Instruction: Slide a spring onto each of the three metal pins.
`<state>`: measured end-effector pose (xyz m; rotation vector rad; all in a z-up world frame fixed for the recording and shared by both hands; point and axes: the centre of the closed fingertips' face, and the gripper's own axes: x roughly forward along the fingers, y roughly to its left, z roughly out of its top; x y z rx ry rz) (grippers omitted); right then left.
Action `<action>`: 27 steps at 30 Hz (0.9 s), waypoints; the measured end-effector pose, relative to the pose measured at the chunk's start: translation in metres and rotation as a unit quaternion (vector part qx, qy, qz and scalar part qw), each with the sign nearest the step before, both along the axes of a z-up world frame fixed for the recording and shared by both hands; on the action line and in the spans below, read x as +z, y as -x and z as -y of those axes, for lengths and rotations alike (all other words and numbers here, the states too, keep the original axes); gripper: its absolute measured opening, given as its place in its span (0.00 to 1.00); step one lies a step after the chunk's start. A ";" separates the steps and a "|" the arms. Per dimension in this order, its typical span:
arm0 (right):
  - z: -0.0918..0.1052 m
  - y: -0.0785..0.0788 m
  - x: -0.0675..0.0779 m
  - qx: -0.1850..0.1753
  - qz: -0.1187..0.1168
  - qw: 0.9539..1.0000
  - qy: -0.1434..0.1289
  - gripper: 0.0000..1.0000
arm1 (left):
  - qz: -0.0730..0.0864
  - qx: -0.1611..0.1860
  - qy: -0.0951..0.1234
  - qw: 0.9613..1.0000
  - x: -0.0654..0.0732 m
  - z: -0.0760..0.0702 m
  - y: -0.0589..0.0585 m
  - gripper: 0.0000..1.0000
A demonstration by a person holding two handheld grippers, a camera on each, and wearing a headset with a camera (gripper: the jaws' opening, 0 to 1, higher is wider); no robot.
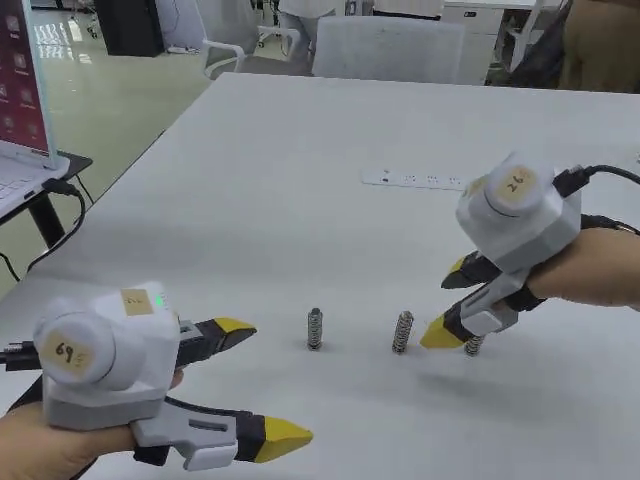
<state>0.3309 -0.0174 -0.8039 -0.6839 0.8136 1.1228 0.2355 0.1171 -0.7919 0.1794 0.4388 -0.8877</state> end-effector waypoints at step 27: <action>0.056 0.030 0.023 -0.099 0.033 0.987 -0.124 0.60 | 0.003 0.012 0.014 1.000 0.007 0.000 -0.004 0.74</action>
